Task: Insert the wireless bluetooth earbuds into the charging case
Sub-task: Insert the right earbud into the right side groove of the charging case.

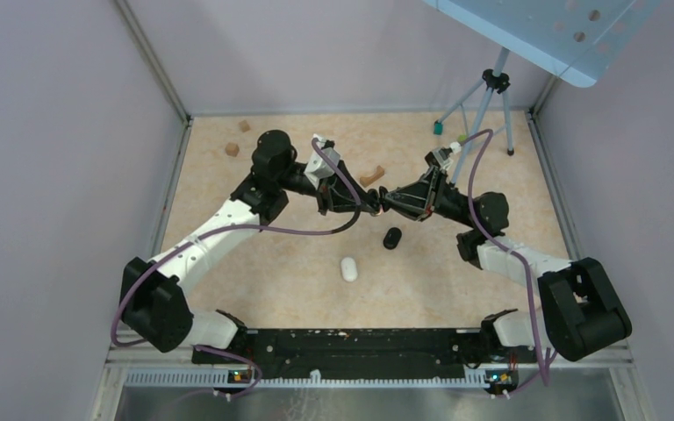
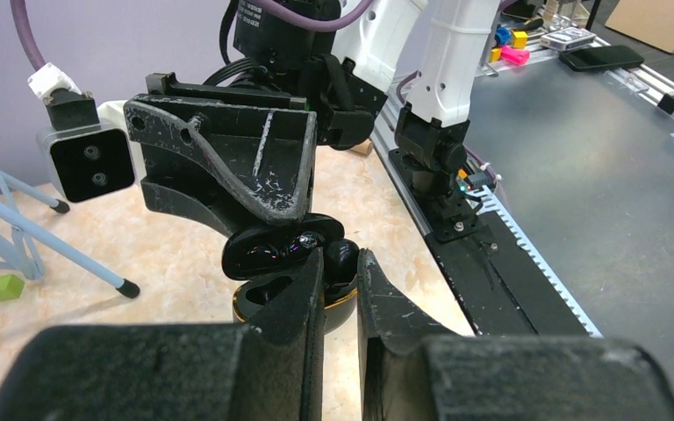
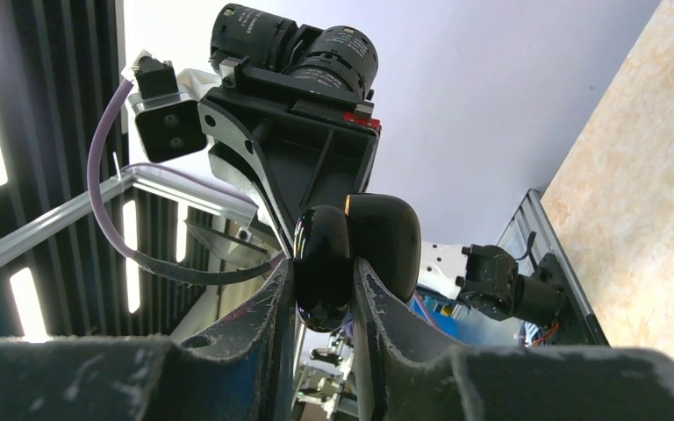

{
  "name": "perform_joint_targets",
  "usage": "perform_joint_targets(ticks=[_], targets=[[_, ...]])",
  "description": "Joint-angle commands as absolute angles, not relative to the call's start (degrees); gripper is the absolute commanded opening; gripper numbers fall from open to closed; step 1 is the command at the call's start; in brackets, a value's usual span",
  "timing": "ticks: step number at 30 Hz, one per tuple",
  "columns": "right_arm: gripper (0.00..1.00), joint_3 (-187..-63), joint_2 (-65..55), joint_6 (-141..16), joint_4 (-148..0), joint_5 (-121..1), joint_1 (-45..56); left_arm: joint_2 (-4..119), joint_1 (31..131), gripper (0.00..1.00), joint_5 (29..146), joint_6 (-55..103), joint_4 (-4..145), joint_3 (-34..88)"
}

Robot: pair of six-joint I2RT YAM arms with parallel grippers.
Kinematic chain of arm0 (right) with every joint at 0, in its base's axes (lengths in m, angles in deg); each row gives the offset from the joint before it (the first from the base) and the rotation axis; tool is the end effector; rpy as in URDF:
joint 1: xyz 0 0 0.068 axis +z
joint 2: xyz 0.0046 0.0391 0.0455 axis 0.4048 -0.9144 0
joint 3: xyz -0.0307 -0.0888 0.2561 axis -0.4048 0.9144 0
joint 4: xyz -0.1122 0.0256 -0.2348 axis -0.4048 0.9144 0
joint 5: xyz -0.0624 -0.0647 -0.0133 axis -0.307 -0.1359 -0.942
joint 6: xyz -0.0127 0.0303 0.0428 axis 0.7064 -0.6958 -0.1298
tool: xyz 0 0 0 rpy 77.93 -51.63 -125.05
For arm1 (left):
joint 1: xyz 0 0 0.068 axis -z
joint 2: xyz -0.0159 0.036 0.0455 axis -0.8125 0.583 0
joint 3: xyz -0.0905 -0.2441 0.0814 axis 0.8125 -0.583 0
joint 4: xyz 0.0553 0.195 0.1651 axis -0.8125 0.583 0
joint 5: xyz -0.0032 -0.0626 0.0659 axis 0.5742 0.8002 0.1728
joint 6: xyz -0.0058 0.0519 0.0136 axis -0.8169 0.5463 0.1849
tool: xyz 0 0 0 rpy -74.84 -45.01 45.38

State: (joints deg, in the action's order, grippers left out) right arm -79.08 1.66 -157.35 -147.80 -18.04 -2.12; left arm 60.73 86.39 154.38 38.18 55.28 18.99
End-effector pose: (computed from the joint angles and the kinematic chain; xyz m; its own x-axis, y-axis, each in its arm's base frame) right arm 0.2228 0.1180 0.2858 -0.9295 0.3185 -0.1858 -0.2707 -0.2472 0.9304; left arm 0.2389 -0.1902 0.3728 0.0813 -0.0389 -0.9959 0.9515 -0.2946 0.0892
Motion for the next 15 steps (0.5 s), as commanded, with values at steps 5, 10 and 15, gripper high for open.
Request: perform_joint_targets(ticks=[5, 10, 15], targets=[[0.00, -79.1, 2.1, -159.0, -153.8, -19.0, -1.4, 61.3, 86.7, 0.00, 157.6, 46.0, 62.8, 22.7], [0.00, -80.1, 2.5, -159.2, -152.2, -18.1, -1.3, 62.4, 86.6, 0.00, 157.1, 58.3, 79.5, 27.3], [0.00, -80.6, 4.1, -157.1, -148.1, -16.7, -1.0, 62.9, 86.6, 0.00, 158.3, 57.7, 79.3, 27.8]])
